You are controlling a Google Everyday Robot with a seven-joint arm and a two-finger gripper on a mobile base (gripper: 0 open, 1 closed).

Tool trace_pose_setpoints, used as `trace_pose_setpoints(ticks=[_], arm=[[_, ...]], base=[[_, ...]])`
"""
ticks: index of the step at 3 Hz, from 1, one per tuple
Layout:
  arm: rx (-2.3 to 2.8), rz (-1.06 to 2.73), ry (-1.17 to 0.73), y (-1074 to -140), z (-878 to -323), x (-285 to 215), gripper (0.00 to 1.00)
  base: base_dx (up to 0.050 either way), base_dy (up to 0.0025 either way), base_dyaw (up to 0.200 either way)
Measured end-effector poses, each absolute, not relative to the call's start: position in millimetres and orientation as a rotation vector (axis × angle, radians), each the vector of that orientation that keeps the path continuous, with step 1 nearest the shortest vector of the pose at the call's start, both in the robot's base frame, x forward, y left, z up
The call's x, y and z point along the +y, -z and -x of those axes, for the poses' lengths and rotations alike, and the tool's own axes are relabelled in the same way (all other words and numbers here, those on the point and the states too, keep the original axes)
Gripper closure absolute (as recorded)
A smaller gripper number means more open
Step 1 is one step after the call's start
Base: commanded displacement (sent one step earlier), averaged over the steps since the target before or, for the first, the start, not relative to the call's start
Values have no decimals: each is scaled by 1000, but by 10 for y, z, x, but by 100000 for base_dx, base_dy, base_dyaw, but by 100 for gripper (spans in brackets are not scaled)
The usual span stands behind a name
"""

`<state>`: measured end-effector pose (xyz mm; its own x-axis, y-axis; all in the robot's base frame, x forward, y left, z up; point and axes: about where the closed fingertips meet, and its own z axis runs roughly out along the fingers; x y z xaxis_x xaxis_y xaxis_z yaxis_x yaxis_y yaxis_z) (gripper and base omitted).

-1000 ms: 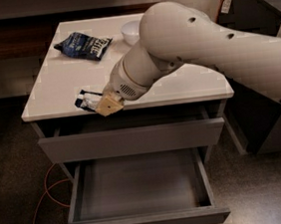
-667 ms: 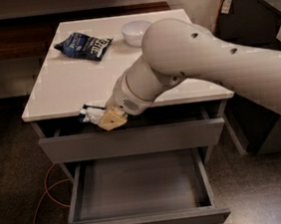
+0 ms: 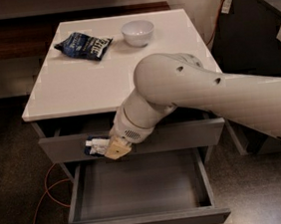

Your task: Place rxbar blueberry into middle drawer

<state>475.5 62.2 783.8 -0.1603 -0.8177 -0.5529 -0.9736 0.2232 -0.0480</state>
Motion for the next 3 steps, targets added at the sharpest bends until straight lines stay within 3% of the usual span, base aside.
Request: trace_pose_setpoints(ticks=[3], arm=[[2061, 1737, -328, -7462, -4696, 558, 100]], base=[[0, 0, 0]])
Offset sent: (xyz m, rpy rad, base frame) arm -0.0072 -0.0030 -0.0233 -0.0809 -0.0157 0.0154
